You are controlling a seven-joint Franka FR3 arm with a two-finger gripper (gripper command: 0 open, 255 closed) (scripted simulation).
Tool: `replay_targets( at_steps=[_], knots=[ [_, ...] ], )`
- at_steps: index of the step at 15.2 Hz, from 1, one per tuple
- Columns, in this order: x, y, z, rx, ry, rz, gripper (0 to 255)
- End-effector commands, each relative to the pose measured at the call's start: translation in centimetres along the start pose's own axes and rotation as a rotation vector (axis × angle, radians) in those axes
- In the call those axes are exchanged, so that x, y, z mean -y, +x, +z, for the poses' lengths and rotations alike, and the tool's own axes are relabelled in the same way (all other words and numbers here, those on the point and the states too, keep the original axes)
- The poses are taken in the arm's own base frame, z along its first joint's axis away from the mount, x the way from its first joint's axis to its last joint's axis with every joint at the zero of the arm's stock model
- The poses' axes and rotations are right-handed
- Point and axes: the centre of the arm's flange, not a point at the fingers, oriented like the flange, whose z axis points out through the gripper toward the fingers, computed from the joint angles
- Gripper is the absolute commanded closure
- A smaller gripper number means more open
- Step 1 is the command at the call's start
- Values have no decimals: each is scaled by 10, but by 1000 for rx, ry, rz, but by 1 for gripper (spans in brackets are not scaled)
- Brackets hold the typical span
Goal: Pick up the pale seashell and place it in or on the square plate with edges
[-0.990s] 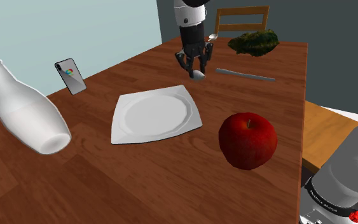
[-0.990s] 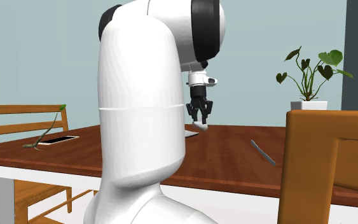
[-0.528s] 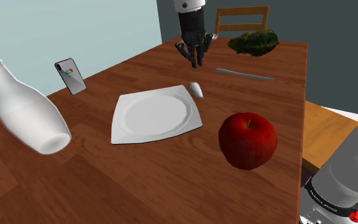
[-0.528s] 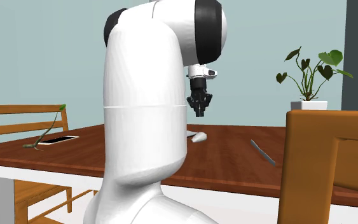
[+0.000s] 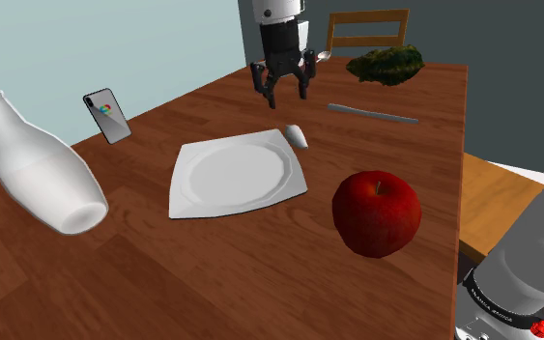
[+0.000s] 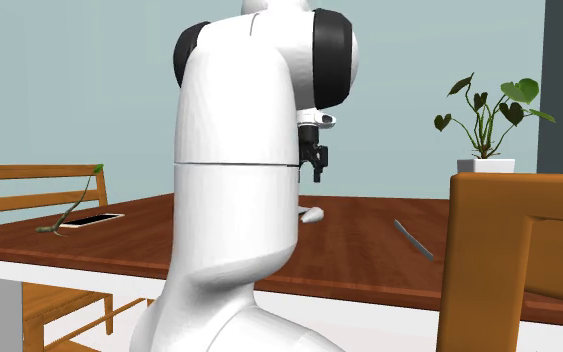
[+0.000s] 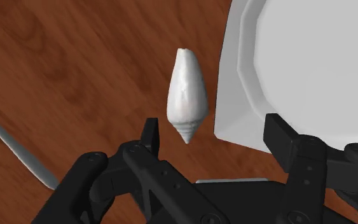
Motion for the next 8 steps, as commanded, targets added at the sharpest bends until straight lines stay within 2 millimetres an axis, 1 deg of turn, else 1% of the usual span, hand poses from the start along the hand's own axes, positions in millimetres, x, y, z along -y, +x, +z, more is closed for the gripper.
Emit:
replay_targets(
  at_steps=[1,5,8],
  knots=[
    [-19,18,18,39,70,54,0],
    [-61,53,63,124,215,168,0],
    [-57,52,78,124,215,168,0]
  ],
)
